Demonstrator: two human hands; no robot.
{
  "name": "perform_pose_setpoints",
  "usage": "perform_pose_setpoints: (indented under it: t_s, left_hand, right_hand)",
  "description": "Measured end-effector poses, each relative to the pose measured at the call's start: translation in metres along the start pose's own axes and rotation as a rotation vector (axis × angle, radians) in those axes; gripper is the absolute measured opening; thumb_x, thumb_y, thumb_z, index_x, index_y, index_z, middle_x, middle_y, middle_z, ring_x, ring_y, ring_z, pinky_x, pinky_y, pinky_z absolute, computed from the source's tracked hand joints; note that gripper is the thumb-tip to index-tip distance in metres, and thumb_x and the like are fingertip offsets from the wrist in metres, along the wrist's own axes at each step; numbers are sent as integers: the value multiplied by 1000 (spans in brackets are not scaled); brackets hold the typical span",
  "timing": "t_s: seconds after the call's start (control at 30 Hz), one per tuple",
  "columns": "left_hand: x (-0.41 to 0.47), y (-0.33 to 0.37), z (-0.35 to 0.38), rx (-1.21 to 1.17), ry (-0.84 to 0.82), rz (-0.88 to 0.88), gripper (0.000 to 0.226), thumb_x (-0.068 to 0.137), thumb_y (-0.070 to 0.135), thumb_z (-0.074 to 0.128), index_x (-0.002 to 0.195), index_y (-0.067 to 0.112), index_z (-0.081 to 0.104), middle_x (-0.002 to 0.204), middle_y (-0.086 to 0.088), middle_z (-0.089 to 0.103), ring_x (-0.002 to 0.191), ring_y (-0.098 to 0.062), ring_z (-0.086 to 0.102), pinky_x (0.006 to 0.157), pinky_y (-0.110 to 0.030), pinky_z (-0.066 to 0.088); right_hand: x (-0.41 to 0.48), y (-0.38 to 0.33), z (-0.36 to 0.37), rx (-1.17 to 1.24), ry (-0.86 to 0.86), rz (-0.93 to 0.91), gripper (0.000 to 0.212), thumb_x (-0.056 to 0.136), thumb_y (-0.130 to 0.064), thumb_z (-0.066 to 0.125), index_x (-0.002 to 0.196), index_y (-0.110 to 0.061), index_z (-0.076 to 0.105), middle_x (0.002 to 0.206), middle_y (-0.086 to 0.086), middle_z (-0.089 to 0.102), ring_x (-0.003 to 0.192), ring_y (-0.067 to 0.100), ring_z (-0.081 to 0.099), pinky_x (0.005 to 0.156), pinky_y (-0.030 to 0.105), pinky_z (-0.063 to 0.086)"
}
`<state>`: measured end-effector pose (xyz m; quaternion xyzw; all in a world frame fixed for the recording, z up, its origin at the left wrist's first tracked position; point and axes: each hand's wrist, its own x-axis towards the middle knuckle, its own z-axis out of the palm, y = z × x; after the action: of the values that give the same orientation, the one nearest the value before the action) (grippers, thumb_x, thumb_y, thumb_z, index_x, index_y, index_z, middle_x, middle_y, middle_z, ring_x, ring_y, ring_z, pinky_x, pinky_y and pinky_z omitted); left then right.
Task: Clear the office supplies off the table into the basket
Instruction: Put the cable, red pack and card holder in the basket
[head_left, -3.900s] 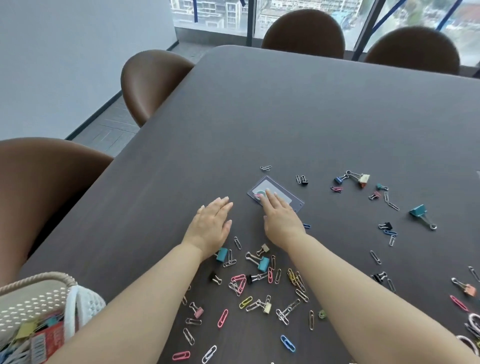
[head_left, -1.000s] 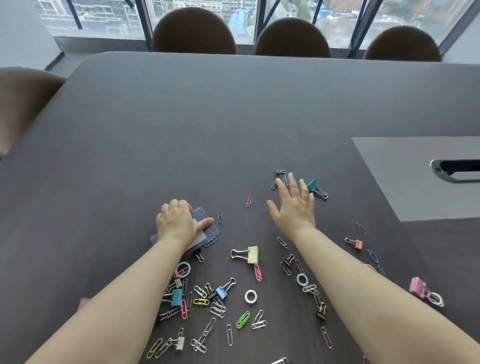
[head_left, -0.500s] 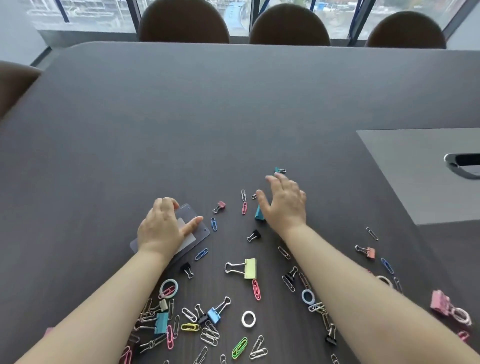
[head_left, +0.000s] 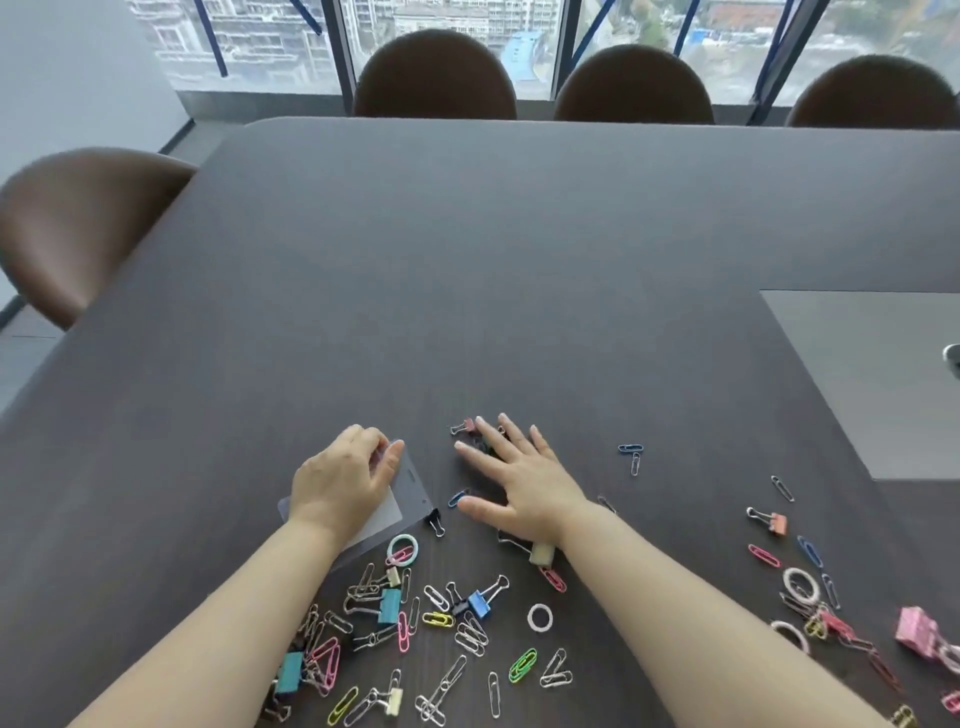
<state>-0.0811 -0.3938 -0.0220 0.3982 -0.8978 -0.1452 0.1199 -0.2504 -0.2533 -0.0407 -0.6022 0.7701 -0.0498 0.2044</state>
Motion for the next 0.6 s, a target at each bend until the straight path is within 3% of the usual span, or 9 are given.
perform_pose_setpoints:
  t_s: [0.17, 0.3, 0.43, 0.53, 0.6]
  left_hand:
    - [-52, -11, -35, -7, 52, -55, 32, 92, 39, 46, 81, 13, 61, 79, 1, 57, 69, -26, 58, 55, -26, 32]
    - [-111, -12, -53, -26, 68, -208, 34, 93, 39, 42, 83, 14, 61, 80, 2, 52, 72, -28, 57, 59, -29, 33]
    - [-163, -12, -69, -71, 108, -306, 34, 93, 37, 43, 80, 12, 60, 88, -4, 59, 79, -34, 60, 58, -32, 38]
    - [-186, -16, -80, -79, 125, -341, 32, 94, 34, 45, 84, 9, 61, 99, -8, 60, 87, -34, 61, 59, -33, 37]
    - [-198, -21, -87, -113, 162, -333, 31, 93, 32, 46, 86, 6, 60, 94, -11, 58, 78, -36, 60, 58, -32, 35]
  right_hand:
    - [-51, -45, 21, 103, -51, -32, 92, 63, -81, 1, 145, -40, 13, 156, -10, -9, 135, 4, -24, 113, 32, -13]
    - [-93, -70, 28, 325, -15, 33, 101, 58, -89, 3, 145, -39, 14, 155, -14, 1, 143, 6, -6, 117, 32, 2]
    - [-136, -76, 42, 117, 53, 202, 105, 55, -88, 27, 144, -42, -3, 155, -11, -10, 143, 17, -12, 116, 41, -4]
    - [-142, -96, 55, -10, -40, 160, 109, 54, -85, 34, 141, -42, -14, 154, -6, -19, 142, 21, -19, 114, 47, -9]
    - [-129, -118, 61, -62, -48, 105, 111, 57, -85, 41, 142, -41, -16, 154, -4, -22, 141, 23, -22, 113, 49, -10]
